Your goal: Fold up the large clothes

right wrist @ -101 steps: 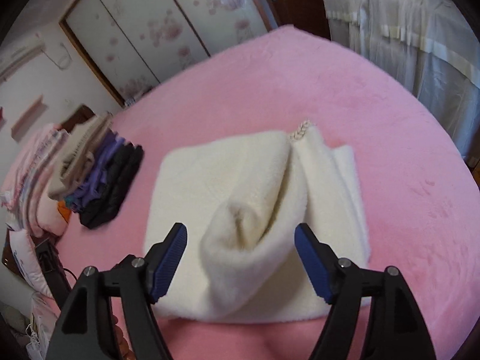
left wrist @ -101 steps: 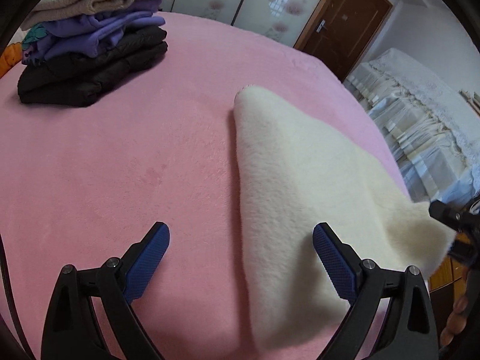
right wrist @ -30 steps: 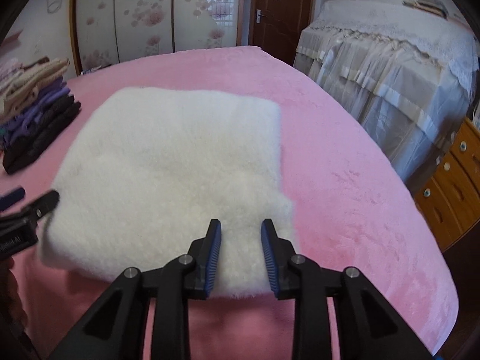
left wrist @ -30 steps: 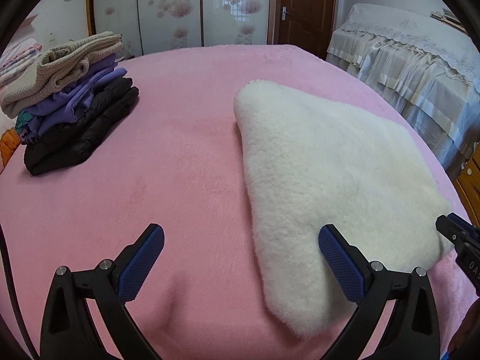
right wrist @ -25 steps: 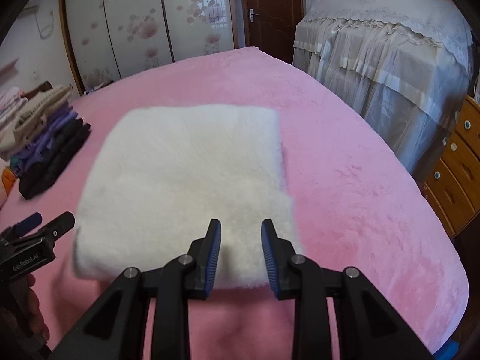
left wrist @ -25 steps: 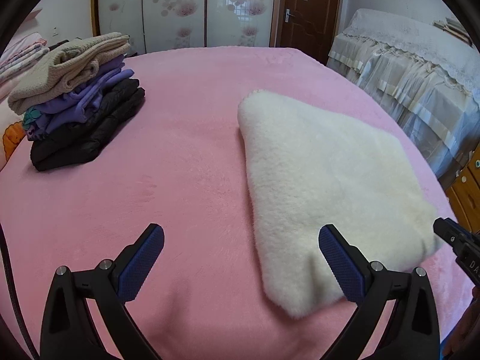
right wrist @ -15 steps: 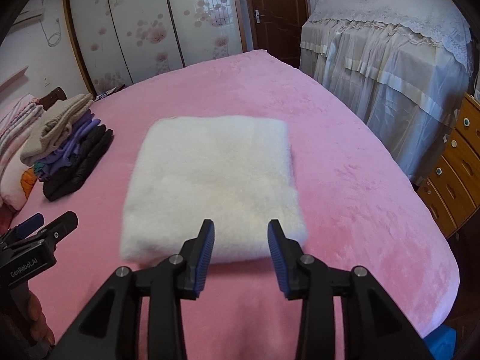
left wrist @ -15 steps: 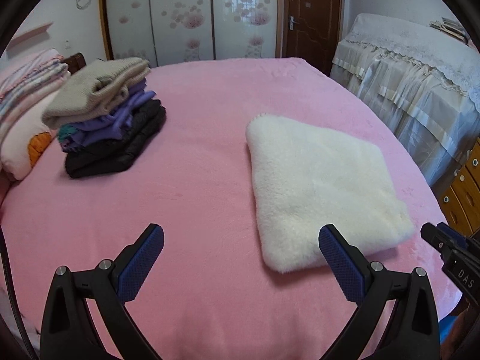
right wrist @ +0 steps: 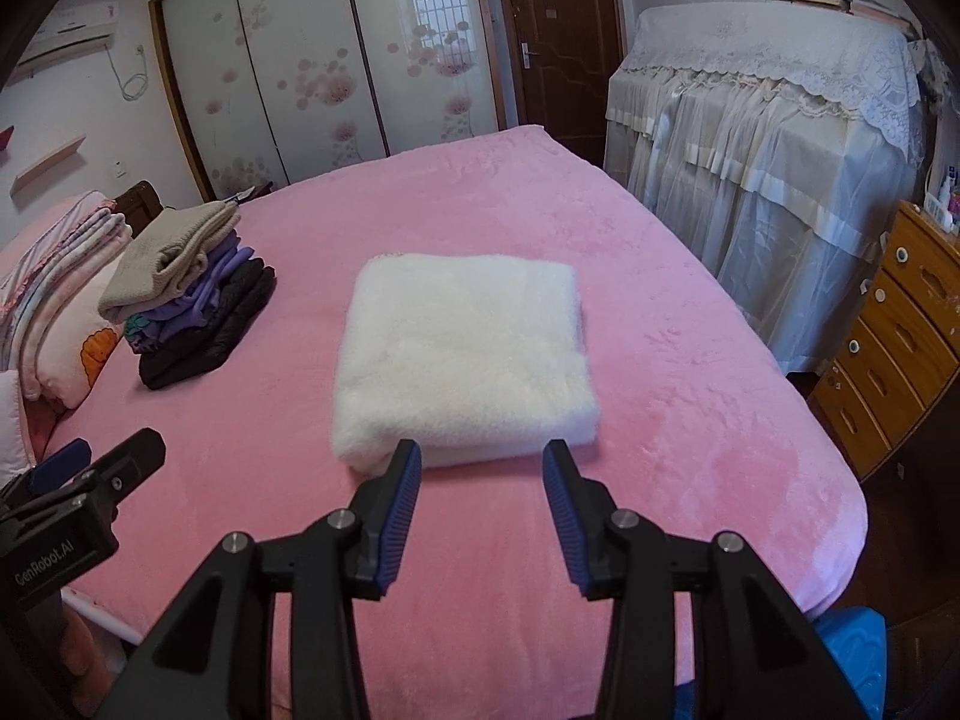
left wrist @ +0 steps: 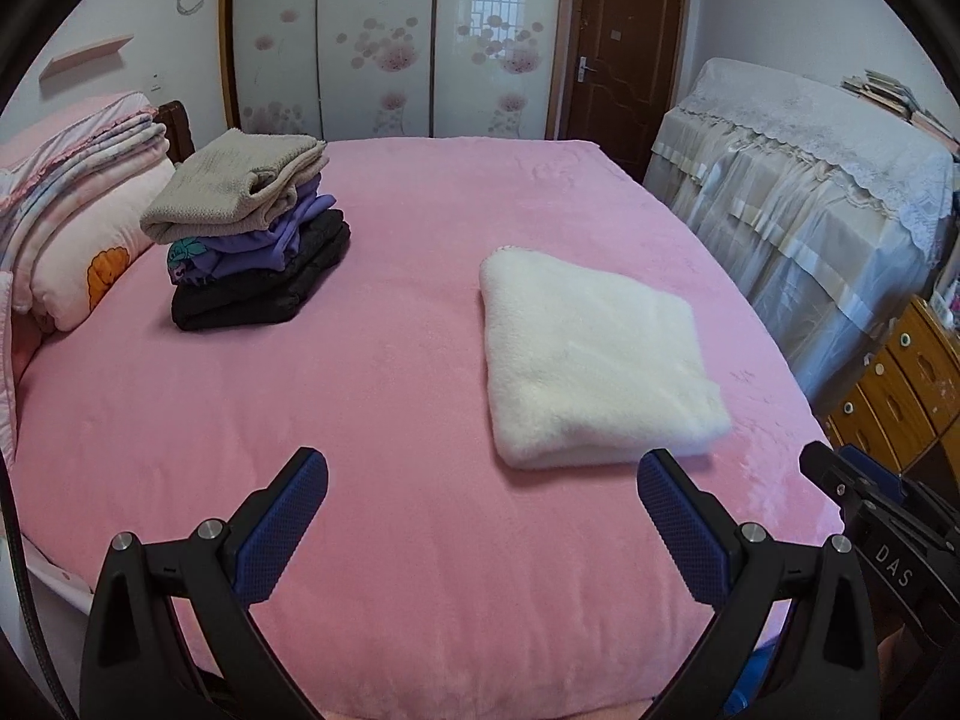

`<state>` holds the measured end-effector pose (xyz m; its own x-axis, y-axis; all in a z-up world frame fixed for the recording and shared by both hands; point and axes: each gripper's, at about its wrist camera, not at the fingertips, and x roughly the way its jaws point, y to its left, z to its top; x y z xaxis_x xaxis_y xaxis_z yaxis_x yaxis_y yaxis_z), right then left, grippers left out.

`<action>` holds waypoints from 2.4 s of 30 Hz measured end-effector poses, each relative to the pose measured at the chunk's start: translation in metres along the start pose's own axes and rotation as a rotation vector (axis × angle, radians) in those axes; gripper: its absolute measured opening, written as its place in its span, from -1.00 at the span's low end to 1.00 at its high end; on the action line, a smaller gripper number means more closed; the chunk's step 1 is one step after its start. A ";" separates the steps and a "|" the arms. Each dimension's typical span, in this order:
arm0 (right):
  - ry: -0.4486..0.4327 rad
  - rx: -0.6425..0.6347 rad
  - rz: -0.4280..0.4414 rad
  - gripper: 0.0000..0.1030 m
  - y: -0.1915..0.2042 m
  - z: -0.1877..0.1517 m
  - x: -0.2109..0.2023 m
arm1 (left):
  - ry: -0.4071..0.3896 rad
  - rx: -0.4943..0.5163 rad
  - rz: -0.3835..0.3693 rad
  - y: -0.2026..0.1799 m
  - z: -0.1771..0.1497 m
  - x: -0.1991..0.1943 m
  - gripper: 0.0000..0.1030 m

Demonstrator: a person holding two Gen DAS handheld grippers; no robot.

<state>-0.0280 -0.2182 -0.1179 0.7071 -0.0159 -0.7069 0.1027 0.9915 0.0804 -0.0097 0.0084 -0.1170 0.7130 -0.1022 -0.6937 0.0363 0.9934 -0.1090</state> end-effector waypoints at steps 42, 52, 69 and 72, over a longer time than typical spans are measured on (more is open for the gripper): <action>-0.036 -0.137 0.054 -0.17 0.041 -0.053 -0.090 | -0.002 -0.041 0.014 0.001 -0.060 -0.090 0.99; -0.027 -0.140 0.047 -0.17 0.043 -0.052 -0.088 | 0.008 -0.038 0.008 0.000 -0.059 -0.086 0.99; -0.016 -0.140 0.041 -0.17 0.039 -0.054 -0.084 | 0.005 -0.031 0.036 -0.006 -0.061 -0.085 0.99; -0.013 -0.140 0.041 -0.17 0.036 -0.054 -0.082 | 0.005 -0.026 0.040 -0.006 -0.060 -0.085 0.99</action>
<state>-0.1206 -0.1743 -0.0949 0.7180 0.0246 -0.6956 -0.0250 0.9996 0.0096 -0.1126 0.0077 -0.1006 0.7104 -0.0626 -0.7011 -0.0106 0.9950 -0.0996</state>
